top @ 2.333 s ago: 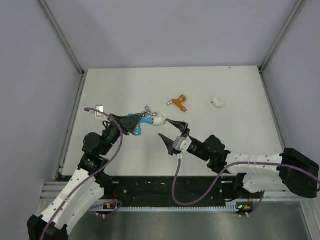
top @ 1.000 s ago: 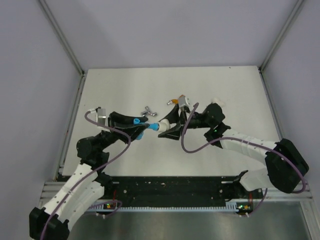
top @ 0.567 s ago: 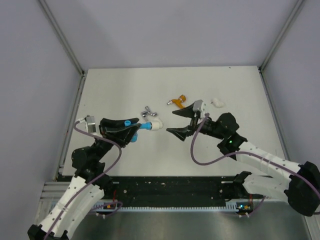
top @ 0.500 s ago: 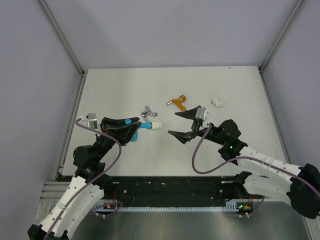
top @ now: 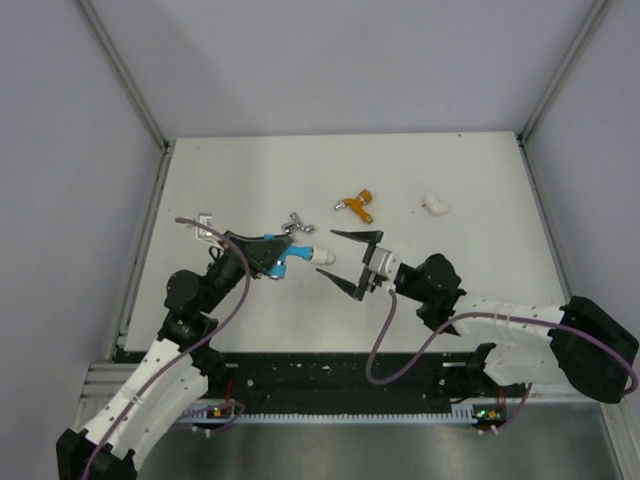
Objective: Install the water faucets
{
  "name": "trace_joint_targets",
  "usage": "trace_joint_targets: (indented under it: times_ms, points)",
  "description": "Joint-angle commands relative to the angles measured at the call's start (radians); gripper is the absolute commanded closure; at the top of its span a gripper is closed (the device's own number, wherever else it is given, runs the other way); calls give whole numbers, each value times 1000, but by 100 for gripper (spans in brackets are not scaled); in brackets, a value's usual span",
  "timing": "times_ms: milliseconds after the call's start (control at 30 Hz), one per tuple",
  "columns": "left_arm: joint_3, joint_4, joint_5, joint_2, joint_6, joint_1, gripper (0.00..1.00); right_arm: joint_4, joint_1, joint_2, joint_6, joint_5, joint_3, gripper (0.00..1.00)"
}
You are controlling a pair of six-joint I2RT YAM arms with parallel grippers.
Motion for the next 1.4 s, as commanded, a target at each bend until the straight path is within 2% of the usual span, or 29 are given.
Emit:
trace_joint_targets:
  times_ms: [0,233,300,367,400,433,467,533,600,700,800,833,900,933,1000,1067,1167,1200,1233,1367]
  points:
    - [33,157,19,14,-64,-3,100,125,16,77,48,-14,54,24]
    - [35,205,37,26,-45,-3,100,62,12,114,134,-26,94,29]
    - [36,236,57,40,-20,-3,100,85,12,118,172,-54,93,37]
    - [36,288,114,52,47,-3,100,78,6,117,227,-84,102,55]
    - [42,299,143,59,86,-2,100,64,-3,117,270,-101,114,60]
    - [53,306,179,63,136,-3,100,53,-20,114,318,-127,125,72]
    - [65,311,224,66,182,-3,100,45,-41,114,393,-161,137,79]
    - [88,338,308,74,286,-3,100,89,-98,120,549,-268,151,87]
    - [85,433,420,85,388,-2,100,172,-159,143,739,-363,171,95]
    - [78,567,531,106,446,-2,100,205,-222,187,1005,-480,237,96]
    - [73,668,597,141,399,-2,100,194,-248,226,1168,-604,316,85]
    - [65,700,599,151,370,-3,100,183,-251,227,1192,-609,326,81]
    - [42,750,570,158,338,-2,100,133,-261,214,1171,-601,327,66]
    - [26,753,536,149,331,-3,100,61,-264,191,1110,-571,324,58]
    - [13,716,459,131,322,-3,100,-141,-264,125,893,-479,320,48]
    - [18,600,349,99,328,0,100,-287,-264,60,736,-407,311,39]
    - [38,433,191,56,316,-2,100,-361,-261,-45,572,-278,262,24]
    - [48,362,128,40,296,-3,100,-364,-256,-81,529,-214,240,10]
    - [56,299,72,31,281,-3,100,-367,-250,-105,484,-162,217,1]
    - [85,150,-64,2,206,-2,100,-320,-189,-158,299,-19,140,1]
